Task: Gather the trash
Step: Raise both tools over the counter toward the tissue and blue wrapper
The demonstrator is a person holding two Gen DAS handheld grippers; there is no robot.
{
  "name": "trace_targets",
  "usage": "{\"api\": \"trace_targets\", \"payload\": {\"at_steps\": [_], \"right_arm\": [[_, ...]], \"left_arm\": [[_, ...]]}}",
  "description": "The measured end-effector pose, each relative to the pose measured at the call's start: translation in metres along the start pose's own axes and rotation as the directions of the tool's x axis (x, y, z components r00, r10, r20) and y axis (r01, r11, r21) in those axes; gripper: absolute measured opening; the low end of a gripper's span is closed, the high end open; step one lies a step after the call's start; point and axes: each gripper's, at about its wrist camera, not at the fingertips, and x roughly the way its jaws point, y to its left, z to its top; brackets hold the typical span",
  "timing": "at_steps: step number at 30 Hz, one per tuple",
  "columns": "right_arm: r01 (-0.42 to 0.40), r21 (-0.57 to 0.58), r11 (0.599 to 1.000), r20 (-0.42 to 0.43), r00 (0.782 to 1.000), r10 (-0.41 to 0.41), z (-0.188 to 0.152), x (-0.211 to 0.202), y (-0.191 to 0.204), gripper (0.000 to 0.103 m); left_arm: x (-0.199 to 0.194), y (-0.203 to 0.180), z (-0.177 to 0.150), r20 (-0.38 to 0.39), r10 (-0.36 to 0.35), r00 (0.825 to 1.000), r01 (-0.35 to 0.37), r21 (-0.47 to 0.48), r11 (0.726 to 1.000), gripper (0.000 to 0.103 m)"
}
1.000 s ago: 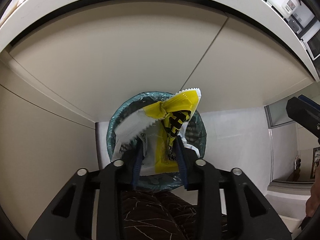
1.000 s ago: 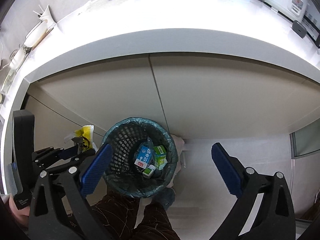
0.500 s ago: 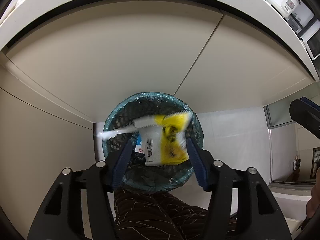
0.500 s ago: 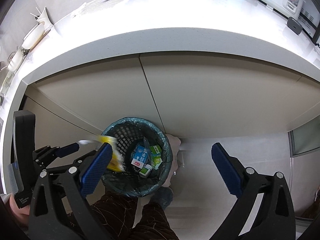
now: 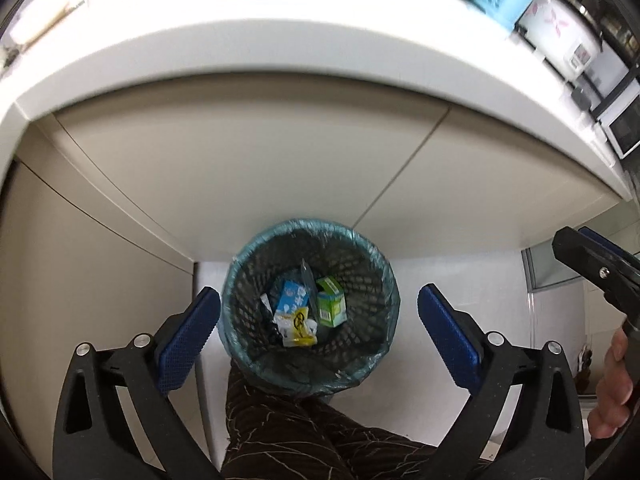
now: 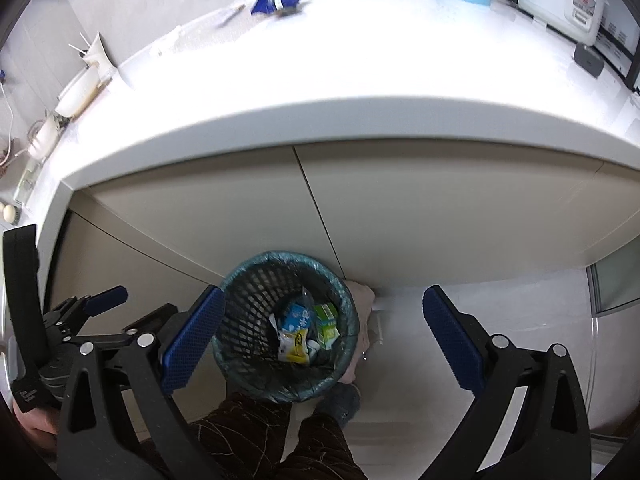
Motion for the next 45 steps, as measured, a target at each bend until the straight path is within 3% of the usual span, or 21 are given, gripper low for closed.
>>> {"api": "trace_targets", "payload": {"at_steps": [10, 24, 34, 45], "right_arm": [[0.035, -0.045, 0.998, 0.07, 0.997, -0.032, 0.043, -0.043, 0.018, 0.095], [0.032, -0.089, 0.995, 0.151, 0.988, -0.019, 0.111, -0.077, 0.054, 0.095], [0.03, -0.086, 0.996, 0.16, 0.987, -0.016, 0.154, -0.069, 0.073, 0.095], [0.048, -0.07, 0.996, 0.15, 0.988, -0.037, 0.211, -0.05, 0.087, 0.095]], "left_arm": [[-0.068, 0.02, 0.036, 0.085, 0.009, 0.996, -0.006, -0.039, 0.999, 0.097], [-0.123, 0.042, 0.105, 0.197, 0.04, 0.98, -0.029, -0.059, 0.998, 0.097], [-0.135, 0.062, 0.152, 0.224, 0.043, 0.974, -0.029, -0.064, 0.998, 0.097], [-0.121, 0.092, 0.215, 0.21, 0.04, 0.977, -0.028, -0.061, 0.998, 0.097]]}}
